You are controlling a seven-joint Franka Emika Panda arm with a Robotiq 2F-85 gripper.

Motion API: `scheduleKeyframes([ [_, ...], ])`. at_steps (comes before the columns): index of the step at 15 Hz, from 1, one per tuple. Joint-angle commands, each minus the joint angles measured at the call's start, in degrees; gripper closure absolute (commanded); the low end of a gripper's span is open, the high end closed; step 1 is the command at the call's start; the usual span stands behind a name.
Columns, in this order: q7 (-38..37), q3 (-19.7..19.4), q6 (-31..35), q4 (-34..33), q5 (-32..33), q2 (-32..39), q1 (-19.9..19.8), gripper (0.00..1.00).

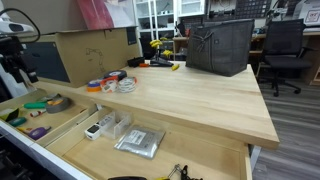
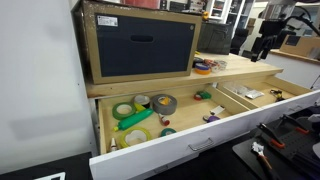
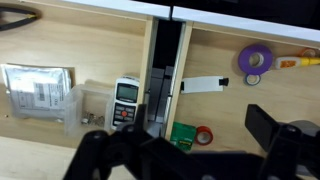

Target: Remove the grey tape from the drawer

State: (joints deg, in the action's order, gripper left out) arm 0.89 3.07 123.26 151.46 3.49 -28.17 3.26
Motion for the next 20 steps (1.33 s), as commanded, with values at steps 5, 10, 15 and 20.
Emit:
scheduleKeyframes([
  [5,-10.3,3.9,4.4,-0.7,-3.4,9.3,1.4,0.00],
  [10,-16.1,5.1,8.5,-0.4,-4.3,13.9,1.6,0.00],
  [15,-23.0,6.5,12.7,-1.1,-7.1,17.9,2.8,0.00],
  [20,-24.8,8.0,14.8,-1.8,-13.4,20.3,5.3,0.00],
])
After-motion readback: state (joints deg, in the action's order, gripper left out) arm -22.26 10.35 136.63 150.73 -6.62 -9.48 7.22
